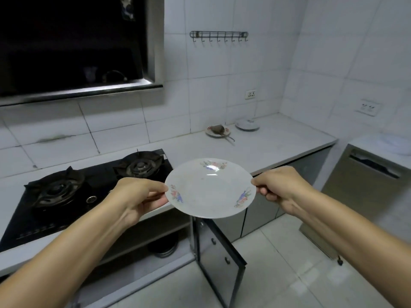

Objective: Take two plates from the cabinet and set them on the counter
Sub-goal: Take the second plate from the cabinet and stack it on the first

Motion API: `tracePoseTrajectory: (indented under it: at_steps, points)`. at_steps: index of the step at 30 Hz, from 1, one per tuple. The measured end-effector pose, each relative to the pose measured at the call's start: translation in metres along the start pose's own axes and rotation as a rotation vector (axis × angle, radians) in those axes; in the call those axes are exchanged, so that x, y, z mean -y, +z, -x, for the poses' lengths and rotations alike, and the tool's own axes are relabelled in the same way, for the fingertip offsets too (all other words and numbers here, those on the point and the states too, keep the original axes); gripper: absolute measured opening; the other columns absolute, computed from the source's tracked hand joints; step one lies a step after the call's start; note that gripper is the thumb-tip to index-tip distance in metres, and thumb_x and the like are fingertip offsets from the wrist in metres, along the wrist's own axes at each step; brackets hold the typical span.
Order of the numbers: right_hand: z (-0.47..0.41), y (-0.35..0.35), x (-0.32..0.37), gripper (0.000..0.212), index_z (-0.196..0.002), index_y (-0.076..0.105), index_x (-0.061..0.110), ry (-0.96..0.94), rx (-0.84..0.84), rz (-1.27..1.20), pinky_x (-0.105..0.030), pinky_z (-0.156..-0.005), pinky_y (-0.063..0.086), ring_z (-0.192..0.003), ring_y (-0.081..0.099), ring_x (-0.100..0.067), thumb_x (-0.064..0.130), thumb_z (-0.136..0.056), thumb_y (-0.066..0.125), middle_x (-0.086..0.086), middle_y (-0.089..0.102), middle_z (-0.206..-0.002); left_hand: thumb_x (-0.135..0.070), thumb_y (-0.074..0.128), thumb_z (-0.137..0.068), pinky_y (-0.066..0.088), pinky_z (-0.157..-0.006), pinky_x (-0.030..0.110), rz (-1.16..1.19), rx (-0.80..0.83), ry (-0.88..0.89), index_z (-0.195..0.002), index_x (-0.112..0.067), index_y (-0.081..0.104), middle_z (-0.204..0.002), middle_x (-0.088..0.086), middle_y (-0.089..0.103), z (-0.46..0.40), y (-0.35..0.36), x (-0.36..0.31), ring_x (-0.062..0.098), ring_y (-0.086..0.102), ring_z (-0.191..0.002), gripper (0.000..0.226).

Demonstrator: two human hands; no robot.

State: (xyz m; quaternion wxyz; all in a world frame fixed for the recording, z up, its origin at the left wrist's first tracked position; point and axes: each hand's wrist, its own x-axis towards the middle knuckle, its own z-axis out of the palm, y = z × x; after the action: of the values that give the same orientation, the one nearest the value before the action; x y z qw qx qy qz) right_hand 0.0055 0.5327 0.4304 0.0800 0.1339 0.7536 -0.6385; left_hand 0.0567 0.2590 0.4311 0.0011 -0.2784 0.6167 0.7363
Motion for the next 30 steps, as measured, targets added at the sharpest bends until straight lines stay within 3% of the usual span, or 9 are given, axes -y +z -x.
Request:
tracePoseTrajectory:
  at_steps: [7, 13, 16, 22, 30]
  points:
    - [-0.049, -0.087, -0.004, 0.010, -0.064, 0.063, -0.004, 0.006, -0.110, -0.001, -0.014, -0.030, 0.027, -0.029, 0.041, -0.008, -0.009, -0.073, 0.062, -0.008, 0.052, -0.043, 0.016, 0.062, -0.077, 0.060, -0.057, 0.032, -0.059, 0.105, -0.012, -0.081, 0.013, 0.065, -0.078, 0.024, 0.074, -0.035, 0.111, 0.005, 0.030, 0.069, -0.072, 0.005]
    - [-0.113, -0.170, -0.003, 0.006, -0.072, 0.066, -0.006, -0.010, -0.141, 0.033, -0.015, -0.031, 0.028, -0.031, 0.042, -0.007, -0.009, -0.073, 0.061, -0.011, 0.052, -0.052, 0.017, 0.062, -0.077, 0.059, -0.046, 0.028, -0.045, 0.132, -0.044, -0.083, 0.014, 0.064, -0.080, 0.024, 0.069, -0.063, 0.217, 0.017, 0.028, 0.066, -0.068, 0.008]
    - [-0.149, -0.202, -0.006, 0.008, -0.067, 0.065, -0.004, 0.007, -0.152, 0.037, -0.016, -0.031, 0.028, -0.031, 0.041, -0.009, -0.008, -0.073, 0.062, -0.010, 0.051, -0.048, 0.018, 0.063, -0.076, 0.056, -0.042, 0.025, -0.040, 0.135, -0.053, -0.080, 0.014, 0.064, -0.077, 0.025, 0.069, -0.081, 0.259, 0.019, 0.027, 0.067, -0.063, 0.006]
    - [-0.224, -0.237, -0.007, 0.007, -0.068, 0.066, -0.008, 0.046, -0.154, 0.025, -0.017, -0.029, 0.028, -0.030, 0.040, -0.010, -0.008, -0.074, 0.062, -0.009, 0.051, -0.044, 0.017, 0.064, -0.075, 0.056, -0.041, 0.024, -0.069, 0.121, -0.054, -0.074, 0.012, 0.066, -0.057, 0.018, 0.072, -0.131, 0.324, 0.018, 0.022, 0.069, -0.047, 0.005]
    - [-0.341, -0.261, 0.009, 0.013, -0.081, 0.066, -0.018, 0.053, -0.171, 0.034, -0.018, -0.031, 0.028, -0.036, 0.040, -0.012, -0.006, -0.076, 0.062, -0.014, 0.053, -0.053, 0.015, 0.067, -0.073, 0.056, -0.046, 0.024, -0.089, 0.151, -0.035, -0.076, 0.013, 0.068, -0.072, 0.023, 0.075, -0.235, 0.399, -0.002, 0.026, 0.072, -0.057, 0.004]
